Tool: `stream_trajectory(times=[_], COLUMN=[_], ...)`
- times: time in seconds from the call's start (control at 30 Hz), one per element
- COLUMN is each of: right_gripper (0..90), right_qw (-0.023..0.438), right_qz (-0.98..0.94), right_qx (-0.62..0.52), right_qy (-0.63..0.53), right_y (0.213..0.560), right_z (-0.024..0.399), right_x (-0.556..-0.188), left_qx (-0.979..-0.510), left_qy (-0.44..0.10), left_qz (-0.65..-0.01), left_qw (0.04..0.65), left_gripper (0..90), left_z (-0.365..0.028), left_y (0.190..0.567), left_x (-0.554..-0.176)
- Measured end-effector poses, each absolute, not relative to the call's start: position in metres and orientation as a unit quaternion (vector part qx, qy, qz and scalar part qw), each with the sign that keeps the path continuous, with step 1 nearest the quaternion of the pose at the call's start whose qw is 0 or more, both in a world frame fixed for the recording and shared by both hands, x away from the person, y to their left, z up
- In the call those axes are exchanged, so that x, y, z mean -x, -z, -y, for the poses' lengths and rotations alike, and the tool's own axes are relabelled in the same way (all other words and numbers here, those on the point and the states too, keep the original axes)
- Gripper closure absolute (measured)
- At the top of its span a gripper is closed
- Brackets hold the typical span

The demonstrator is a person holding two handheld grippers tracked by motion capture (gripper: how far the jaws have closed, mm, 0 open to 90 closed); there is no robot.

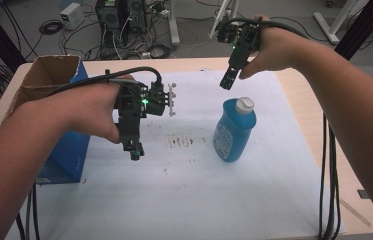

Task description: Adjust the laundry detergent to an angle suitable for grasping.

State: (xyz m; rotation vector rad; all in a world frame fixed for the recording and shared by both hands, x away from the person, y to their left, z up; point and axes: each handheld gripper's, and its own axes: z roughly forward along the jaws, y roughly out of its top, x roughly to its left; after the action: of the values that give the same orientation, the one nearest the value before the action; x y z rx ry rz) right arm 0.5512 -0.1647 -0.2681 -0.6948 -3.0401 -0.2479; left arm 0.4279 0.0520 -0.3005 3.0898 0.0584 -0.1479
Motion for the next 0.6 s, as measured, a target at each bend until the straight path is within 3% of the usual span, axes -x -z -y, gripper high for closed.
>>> stream_trajectory(times=[0.6], right_gripper=[1.7], right_qw=[0.006], right_qz=[0.972], right_qx=[0.219], right_qy=[0.079], right_y=[0.2672], right_z=[0.1651], right_x=[-0.5506], left_qx=[-0.998], left_qy=[0.05], left_qz=[-0.02], left_qw=[0.021], left_gripper=[1.7], left_z=[-0.0527], left_y=[0.3019], left_x=[-0.4278])
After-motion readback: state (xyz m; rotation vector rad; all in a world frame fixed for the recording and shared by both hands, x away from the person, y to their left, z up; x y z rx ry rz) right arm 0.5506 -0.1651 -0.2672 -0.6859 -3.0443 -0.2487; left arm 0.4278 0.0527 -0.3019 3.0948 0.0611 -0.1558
